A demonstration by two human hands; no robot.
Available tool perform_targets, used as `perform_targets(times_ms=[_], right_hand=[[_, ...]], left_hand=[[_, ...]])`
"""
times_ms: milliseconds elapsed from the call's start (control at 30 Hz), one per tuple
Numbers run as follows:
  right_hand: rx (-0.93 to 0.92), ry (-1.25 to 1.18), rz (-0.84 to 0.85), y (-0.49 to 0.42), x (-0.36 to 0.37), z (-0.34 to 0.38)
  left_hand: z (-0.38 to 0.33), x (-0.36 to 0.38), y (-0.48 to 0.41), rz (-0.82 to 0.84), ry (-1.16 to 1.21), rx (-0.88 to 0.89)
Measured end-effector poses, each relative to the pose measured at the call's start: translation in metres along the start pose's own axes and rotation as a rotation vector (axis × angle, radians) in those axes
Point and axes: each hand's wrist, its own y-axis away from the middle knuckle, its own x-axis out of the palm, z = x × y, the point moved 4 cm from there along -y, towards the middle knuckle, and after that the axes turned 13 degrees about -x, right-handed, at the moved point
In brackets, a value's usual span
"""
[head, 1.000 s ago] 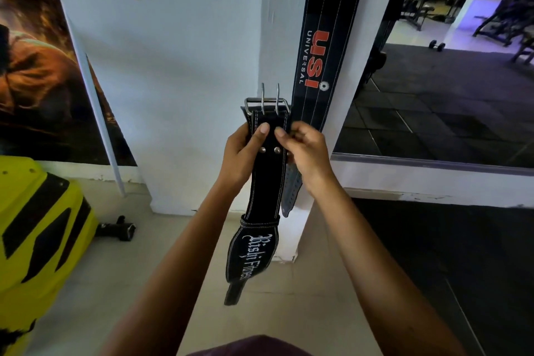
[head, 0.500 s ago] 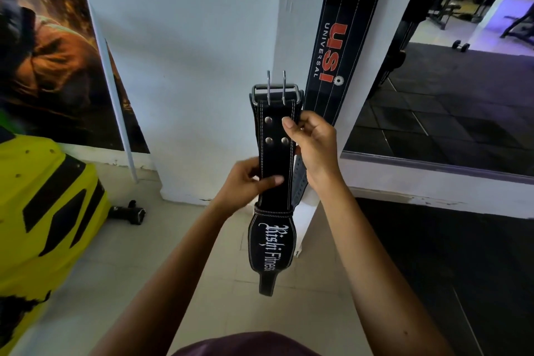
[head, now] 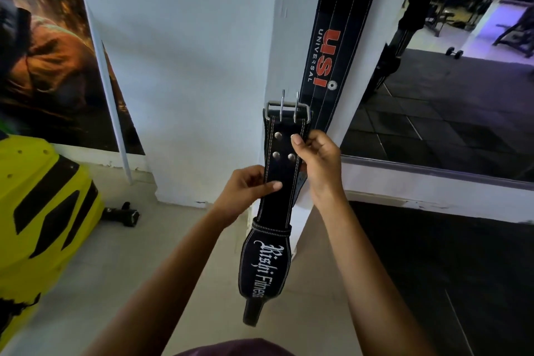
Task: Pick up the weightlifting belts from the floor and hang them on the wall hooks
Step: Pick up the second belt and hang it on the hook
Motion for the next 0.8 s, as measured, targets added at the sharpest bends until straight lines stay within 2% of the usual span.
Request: perform_targets(times_ms=[100,233,333,433,500,600,667,800], right_hand=[[0.01,-0.003,-0.015,0.0,-0.008,-0.006],[0.022,-0.019,-0.001,0.004,-0.006,-0.009],[0.0,0.007,0.024,0.003,-0.003,-0.005],[-0.009,-0.017,0.079,0.0,0.004,0.002],[-0.026,-0.054,0.103,-0.003,0.008,0.008],[-0.068,-0.082,0.13,-0.013,0.007,0.014],[-0.053,-0.056,0.139,-0.02,0.003,0.014],[0.024,-0.085,0.056,-0.024,-0.006,0.011]], left_hand=[[0.035,0.004,0.008,-0.023,-0.187,-0.046],[0.038,0.002,0.009,-0.055,-0.246,-0.067],[0.001,0.0,0.007,-0.087,-0.127,0.026],[-0.054,-0.003,0.007,-0.195,0.102,0.18],[-0.082,-0.006,0.005,-0.24,0.159,0.266],[-0.093,-0.008,0.0,-0.176,0.204,0.28],[-0.092,-0.007,-0.005,-0.176,0.167,0.245],[-0.092,-0.011,-0.009,-0.401,0.004,0.225]])
